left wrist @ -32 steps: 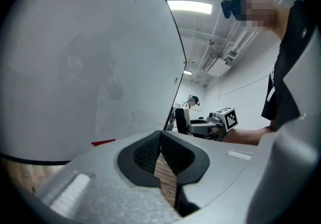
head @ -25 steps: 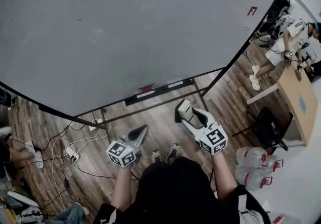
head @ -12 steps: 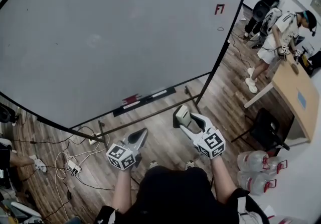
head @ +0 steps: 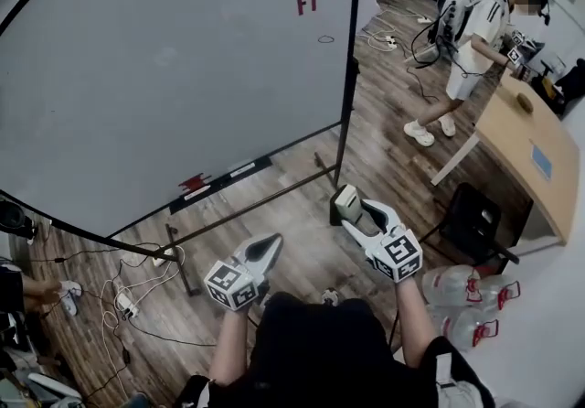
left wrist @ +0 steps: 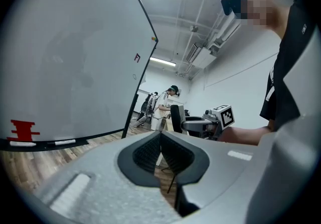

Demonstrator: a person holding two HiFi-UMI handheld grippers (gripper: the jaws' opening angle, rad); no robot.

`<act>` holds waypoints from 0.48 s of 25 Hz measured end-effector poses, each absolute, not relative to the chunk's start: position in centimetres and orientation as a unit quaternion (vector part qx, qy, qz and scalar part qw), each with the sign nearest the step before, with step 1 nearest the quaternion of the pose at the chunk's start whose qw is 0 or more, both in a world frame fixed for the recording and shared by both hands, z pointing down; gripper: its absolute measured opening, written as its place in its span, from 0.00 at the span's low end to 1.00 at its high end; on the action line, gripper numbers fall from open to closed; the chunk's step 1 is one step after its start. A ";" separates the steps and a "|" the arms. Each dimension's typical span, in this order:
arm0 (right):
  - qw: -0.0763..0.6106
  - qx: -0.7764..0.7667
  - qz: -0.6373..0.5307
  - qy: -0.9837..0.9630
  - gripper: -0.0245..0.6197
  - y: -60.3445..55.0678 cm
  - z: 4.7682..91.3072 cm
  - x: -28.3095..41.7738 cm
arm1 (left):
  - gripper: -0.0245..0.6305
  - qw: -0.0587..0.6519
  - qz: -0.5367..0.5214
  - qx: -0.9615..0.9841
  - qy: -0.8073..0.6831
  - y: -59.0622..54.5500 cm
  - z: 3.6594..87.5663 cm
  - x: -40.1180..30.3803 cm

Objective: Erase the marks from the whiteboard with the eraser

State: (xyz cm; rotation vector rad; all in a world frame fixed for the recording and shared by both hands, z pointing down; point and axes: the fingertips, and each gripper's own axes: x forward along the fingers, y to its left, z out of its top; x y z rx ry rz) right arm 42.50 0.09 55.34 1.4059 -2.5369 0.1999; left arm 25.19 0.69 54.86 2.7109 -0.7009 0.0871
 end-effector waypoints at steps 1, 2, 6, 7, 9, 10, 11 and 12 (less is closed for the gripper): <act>0.115 0.483 0.067 -0.865 0.41 0.5 55.4 43.7 | 0.05 0.167 0.034 0.955 -0.241 1.2 54.8 26.5; 0.113 0.486 0.068 -0.864 0.41 0.9 55.4 44.8 | 0.05 0.165 0.037 0.957 -0.236 1.7 54.6 27.7; 0.102 0.497 0.073 -0.859 0.41 2.1 55.7 48.1 | 0.05 0.163 0.048 0.959 -0.225 2.8 54.5 30.8; 0.100 0.498 0.073 -0.858 0.41 2.3 55.7 48.6 | 0.05 0.162 0.050 0.960 -0.223 2.9 54.5 31.4; 0.098 0.501 0.074 -0.857 0.41 2.5 55.7 49.3 | 0.05 0.160 0.053 0.961 -0.220 3.0 54.3 32.2; 0.096 0.502 0.075 -0.856 0.41 2.5 55.8 49.4 | 0.05 0.159 0.053 0.961 -0.218 3.0 54.3 32.5; 0.095 0.501 0.075 -0.857 0.41 2.6 55.8 49.5 | 0.06 0.158 0.054 0.962 -0.217 3.0 54.2 32.8; 0.094 0.500 0.076 -0.858 0.41 2.7 55.8 49.5 | 0.05 0.157 0.053 0.962 -0.217 3.0 54.1 32.9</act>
